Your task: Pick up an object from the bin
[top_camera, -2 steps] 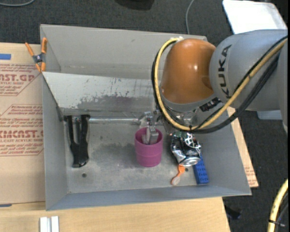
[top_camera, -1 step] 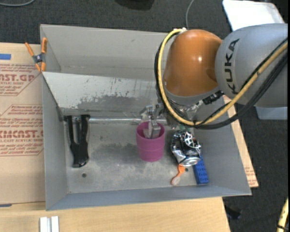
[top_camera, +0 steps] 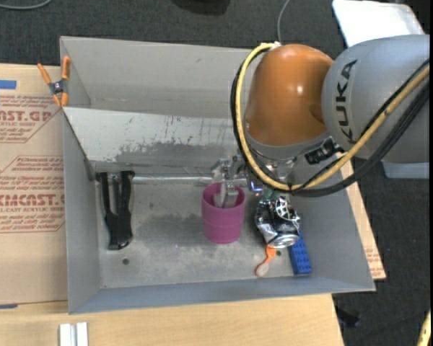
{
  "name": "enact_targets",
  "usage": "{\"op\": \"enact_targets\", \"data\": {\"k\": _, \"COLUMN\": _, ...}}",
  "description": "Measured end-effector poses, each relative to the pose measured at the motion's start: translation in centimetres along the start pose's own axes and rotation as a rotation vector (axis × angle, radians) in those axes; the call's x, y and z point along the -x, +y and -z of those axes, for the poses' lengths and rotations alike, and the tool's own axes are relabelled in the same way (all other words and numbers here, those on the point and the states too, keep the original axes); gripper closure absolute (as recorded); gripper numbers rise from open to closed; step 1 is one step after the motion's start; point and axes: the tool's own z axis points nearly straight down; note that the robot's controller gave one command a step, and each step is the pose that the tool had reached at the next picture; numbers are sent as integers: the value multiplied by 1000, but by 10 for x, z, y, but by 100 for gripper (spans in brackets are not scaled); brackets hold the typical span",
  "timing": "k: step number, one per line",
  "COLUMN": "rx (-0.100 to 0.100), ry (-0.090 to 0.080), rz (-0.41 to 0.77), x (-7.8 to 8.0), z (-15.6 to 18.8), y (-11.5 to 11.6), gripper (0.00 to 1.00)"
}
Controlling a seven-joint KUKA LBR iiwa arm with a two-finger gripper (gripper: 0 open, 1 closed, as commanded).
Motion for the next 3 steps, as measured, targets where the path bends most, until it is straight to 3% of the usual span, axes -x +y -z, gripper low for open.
{"op": "enact_targets", "data": {"k": 1, "rx": 0, "ry": -3, "rz": 217, "x": 5, "z": -17, "y": -4, "gripper": 100}}
{"op": "enact_targets", "data": {"k": 2, "rx": 1, "ry": -3, "rz": 108, "x": 5, "z": -32, "y": -2, "gripper": 100}}
{"op": "enact_targets", "data": {"k": 3, "rx": 1, "ry": -4, "rz": 280, "x": 7, "z": -41, "y": -5, "gripper": 100}}
